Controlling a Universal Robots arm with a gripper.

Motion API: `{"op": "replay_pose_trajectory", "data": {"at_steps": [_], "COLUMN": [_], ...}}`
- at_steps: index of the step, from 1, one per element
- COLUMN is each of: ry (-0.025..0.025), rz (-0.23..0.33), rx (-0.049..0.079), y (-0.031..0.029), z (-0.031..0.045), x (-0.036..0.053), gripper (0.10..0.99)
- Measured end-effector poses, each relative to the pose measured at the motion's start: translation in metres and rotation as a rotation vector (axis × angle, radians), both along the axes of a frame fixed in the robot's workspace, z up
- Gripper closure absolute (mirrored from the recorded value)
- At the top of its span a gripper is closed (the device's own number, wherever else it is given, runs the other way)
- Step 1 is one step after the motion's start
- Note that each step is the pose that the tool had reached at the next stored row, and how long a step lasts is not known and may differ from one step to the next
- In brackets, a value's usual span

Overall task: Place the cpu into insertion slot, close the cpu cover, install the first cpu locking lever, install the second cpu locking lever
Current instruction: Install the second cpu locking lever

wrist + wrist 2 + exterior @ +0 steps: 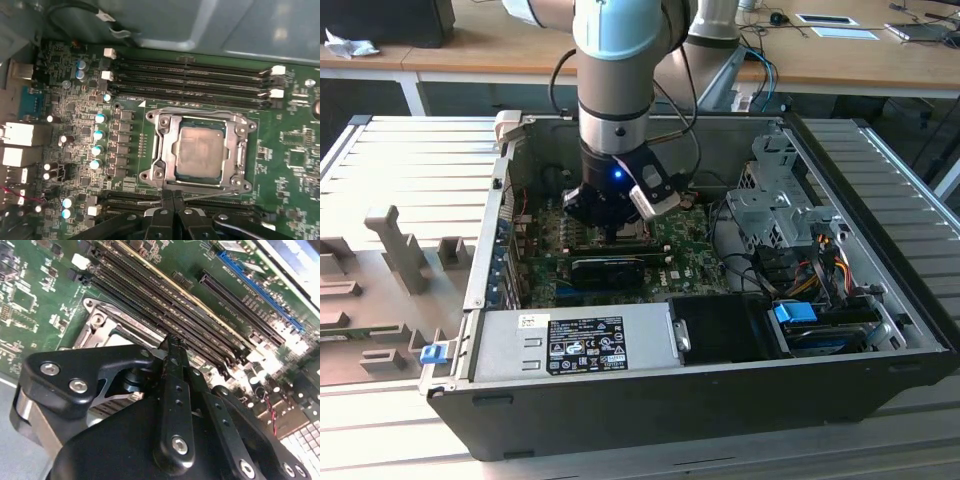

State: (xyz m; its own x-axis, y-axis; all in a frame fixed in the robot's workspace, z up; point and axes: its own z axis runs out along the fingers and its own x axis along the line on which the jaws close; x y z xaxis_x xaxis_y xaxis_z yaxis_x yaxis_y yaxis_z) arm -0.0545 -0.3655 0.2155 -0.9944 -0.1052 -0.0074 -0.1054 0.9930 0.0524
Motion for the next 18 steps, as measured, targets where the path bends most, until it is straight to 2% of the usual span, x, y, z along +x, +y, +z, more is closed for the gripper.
{"op": "replay_pose_trajectory", "data": {"at_steps": [2,4,5,10,13,15,18], "ry": [0.0000,-0.0003,-0.0005,-0.0020,-0.0038,-0.0072,-0.0124], "rz": [0.007,0.009,0.010,0.010,0.011,0.012,0.013], "rx": [0.002,0.055,0.071,0.098,0.120,0.141,0.157], "y": [0.0000,-0.0048,-0.0079,-0.0156,-0.0194,-0.0227,-0.0257], "z": [-0.0031,-0.0038,-0.0040,-0.0040,-0.0040,-0.0046,-0.0064], "x": [-0.0005,-0.0020,-0.0026,-0.0099,-0.0137,-0.0165,-0.0197], "gripper": [0.980,0.980,0.980,0.980,0.980,0.980,0.980]}}
